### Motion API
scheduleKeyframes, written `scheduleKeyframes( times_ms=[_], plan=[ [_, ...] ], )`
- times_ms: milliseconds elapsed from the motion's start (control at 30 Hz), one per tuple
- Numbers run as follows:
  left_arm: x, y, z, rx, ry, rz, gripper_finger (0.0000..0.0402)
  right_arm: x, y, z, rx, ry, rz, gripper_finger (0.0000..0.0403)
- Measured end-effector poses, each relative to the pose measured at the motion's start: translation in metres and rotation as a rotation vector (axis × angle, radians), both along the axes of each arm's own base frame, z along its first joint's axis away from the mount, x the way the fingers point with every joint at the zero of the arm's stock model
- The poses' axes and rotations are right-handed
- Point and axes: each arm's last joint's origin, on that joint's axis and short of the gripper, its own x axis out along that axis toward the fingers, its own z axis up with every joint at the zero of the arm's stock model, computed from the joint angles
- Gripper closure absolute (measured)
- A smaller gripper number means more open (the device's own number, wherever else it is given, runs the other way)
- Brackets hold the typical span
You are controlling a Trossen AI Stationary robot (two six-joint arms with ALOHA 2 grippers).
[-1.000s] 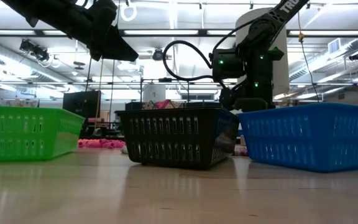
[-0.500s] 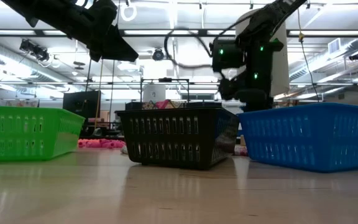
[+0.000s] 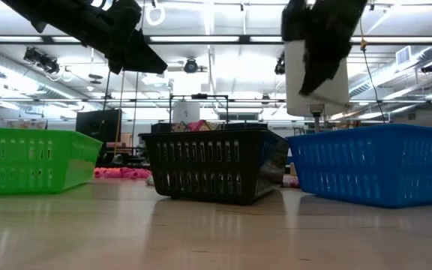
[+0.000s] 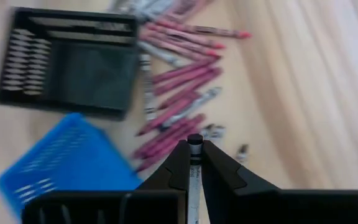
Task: Sort crayons
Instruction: Put the black crayon into the right blue bin
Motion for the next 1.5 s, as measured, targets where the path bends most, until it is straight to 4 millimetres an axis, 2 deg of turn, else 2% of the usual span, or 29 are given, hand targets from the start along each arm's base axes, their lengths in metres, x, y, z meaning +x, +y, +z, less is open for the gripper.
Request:
scheduleKeyframes(
  times_ms=[133,300,500,733,1300,1500],
  plan=[
    [0.002,0.000,0.011,0.046,-0.093,-0.008,0.0253,-0.012,0.021,0.004,0.038,0.021,0.008,0.0372],
    [0.003,0.000,0.016,0.040,-0.161,-0.005,0.0253,-0.029,0.043,-0.008,0.067,0.154,-0.011,0.0372],
    [0.004,0.000,0.020,0.043,-0.199,-0.004,0.0253,-0.043,0.063,-0.018,0.076,0.227,-0.032,0.0372],
    [0.004,0.000,0.021,0.044,-0.207,-0.004,0.0253,-0.059,0.075,-0.035,0.081,0.322,-0.077,0.0372],
    [0.004,0.000,0.021,0.031,-0.213,-0.003,0.0253,-0.095,0.105,-0.038,0.050,0.474,-0.144,0.0372],
    [0.004,0.000,0.021,0.029,-0.214,-0.003,0.0253,-0.111,0.108,-0.061,0.057,0.579,-0.141,0.0372]
  ],
)
